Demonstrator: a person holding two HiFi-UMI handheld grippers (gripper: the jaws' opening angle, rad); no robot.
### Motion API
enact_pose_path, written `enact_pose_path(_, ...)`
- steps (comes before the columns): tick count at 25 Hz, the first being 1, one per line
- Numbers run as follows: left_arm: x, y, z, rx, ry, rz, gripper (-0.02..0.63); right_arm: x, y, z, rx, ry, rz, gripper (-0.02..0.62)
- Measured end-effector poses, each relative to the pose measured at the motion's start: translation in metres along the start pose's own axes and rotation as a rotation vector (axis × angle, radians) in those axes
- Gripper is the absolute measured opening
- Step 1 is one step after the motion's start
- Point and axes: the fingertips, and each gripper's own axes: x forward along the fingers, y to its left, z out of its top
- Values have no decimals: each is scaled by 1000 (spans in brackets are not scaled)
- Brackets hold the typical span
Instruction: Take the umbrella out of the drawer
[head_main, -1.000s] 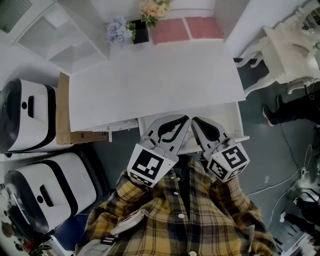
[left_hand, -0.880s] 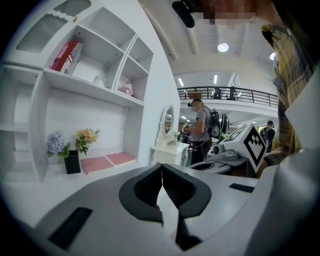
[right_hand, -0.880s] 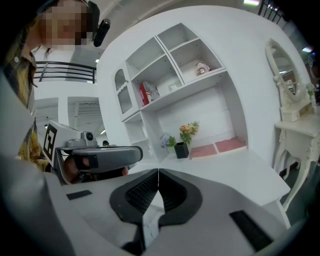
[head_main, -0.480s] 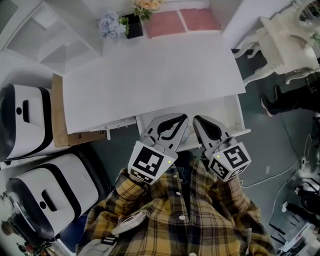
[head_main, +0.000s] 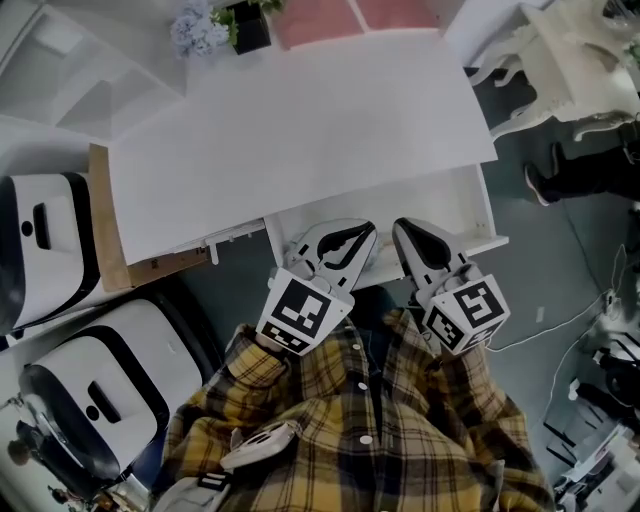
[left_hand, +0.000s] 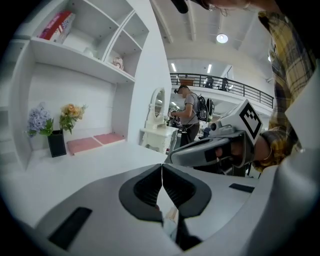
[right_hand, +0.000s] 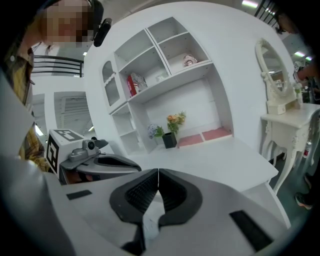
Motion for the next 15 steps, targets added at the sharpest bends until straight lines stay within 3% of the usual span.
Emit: enact_pose_path(15,30,-8,-100,76,250,-113,23,8,-5,-52,47,80,-28,18)
